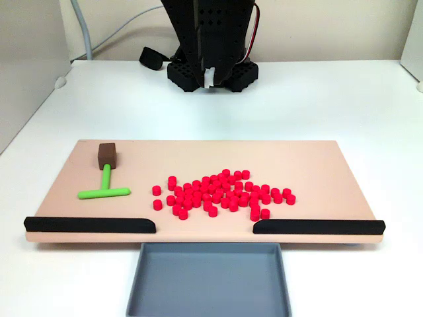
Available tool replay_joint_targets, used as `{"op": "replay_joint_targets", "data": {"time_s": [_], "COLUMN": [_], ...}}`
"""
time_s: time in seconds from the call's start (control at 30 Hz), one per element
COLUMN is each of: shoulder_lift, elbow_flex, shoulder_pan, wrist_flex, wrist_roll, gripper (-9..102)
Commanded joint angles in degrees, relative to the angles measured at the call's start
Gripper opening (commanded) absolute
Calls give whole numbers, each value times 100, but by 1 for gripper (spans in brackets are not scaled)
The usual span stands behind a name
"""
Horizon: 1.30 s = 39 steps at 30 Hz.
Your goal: Grasp a green tool by the dark brown handle.
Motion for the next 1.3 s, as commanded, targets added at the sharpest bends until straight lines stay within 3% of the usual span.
{"op": "replay_joint_targets", "data": {"time_s": [0.0,0.4,1.27], "shoulder_lift": [132,114,-510], "elbow_flex": [-44,-114,-132], "shoulder_pan": [26,158,1644], "wrist_flex": [-18,-18,-624], "wrist_roll": [53,-167,-2566], "gripper": [0,0,0]}}
